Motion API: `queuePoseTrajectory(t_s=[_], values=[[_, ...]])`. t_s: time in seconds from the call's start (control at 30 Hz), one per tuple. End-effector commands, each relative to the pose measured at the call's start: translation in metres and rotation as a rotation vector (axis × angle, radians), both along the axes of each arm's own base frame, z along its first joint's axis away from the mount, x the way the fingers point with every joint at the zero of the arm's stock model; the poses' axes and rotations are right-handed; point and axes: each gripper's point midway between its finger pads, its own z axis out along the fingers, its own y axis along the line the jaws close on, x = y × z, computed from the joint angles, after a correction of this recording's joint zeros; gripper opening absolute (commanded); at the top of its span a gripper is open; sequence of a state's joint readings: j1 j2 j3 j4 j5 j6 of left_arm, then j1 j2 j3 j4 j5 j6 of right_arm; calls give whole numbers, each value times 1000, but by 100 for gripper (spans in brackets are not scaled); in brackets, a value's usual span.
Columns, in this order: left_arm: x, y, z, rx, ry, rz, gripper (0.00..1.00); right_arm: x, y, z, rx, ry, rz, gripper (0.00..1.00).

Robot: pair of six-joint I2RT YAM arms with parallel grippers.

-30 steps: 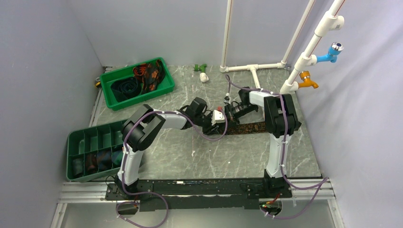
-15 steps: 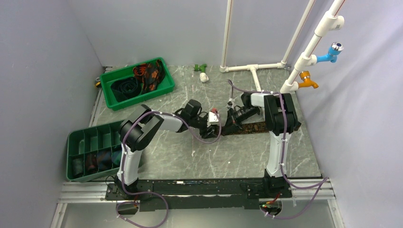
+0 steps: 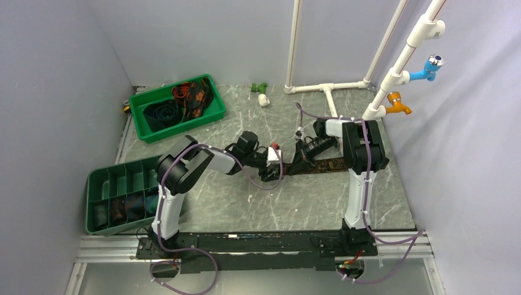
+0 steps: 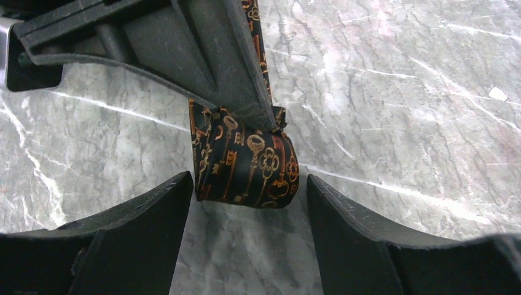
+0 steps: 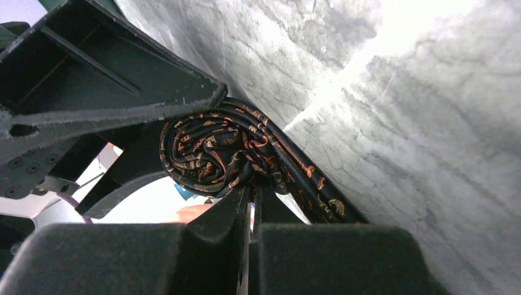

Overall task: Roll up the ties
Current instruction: Roll the tie at the center of the board.

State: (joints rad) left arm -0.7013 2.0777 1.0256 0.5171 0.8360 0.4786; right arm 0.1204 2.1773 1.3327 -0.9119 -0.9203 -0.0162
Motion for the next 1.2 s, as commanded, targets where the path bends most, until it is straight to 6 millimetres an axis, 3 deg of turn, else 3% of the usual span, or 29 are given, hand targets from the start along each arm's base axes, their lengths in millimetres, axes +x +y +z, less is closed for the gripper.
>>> queuePoseTrajectory(t_s=[0.0, 0.27, 0.43, 0.57, 0.67, 0.83, 1.0, 1.17], values=[[-18, 8, -42, 119, 3, 5, 74, 8, -28, -49, -197, -64, 46, 0], [-22, 2, -59, 182, -36, -12, 68, 5, -15, -41, -166, -86, 78, 0], [-26, 9, -73, 263, -27, -28, 41, 4, -3, -28, -109, -115, 92, 0], [-37, 34, -82, 338, 136, 10, 21, 5, 7, -5, -29, -160, 83, 1], [-49, 55, -85, 375, 278, 57, 10, 6, 13, 16, 25, -212, 77, 16], [-59, 64, -82, 402, 458, 122, 7, 7, 17, 41, 68, -264, 72, 36], [-61, 67, -82, 406, 513, 159, 9, 8, 16, 31, 20, -266, 72, 41], [-61, 70, -83, 413, 552, 181, 10, 15, 28, 21, 24, -278, 89, 42]])
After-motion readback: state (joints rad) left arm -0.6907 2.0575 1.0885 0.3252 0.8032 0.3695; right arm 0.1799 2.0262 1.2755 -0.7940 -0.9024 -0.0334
